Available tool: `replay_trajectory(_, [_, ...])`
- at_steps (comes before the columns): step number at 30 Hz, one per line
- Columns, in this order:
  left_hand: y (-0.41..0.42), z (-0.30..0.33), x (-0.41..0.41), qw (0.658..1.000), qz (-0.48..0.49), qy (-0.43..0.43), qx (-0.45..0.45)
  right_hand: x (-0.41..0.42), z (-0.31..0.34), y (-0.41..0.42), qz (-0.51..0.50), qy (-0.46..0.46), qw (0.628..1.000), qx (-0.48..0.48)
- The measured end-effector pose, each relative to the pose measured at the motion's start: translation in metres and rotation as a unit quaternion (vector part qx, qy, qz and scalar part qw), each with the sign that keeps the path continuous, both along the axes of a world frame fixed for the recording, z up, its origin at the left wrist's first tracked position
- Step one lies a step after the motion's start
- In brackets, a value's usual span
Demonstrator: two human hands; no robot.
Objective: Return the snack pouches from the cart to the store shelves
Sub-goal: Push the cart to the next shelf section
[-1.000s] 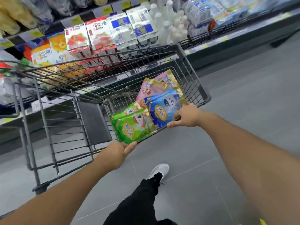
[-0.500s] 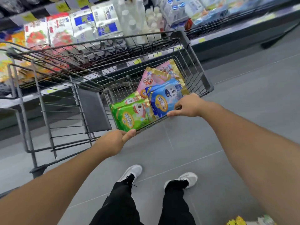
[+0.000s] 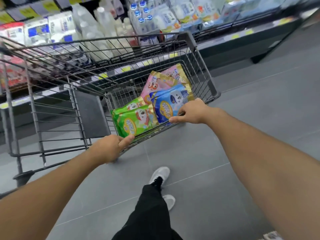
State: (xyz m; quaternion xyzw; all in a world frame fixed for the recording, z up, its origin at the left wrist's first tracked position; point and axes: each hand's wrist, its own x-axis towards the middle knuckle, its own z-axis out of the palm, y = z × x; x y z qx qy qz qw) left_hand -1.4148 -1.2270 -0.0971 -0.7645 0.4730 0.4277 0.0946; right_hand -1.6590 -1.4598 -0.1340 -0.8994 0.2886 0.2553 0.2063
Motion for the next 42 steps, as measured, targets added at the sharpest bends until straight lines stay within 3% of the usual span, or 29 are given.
replay_trajectory(27, [-0.264, -0.001, -0.281, 0.999, 0.034, 0.015, -0.023, -0.263, -0.004, -0.289, 0.019, -0.022, 1.0, -0.009])
replay_trajectory(42, [-0.358, -0.009, -0.391, 0.998, 0.054, 0.017, -0.04, -0.371, -0.001, -0.387, 0.052, 0.0, 0.999, -0.005])
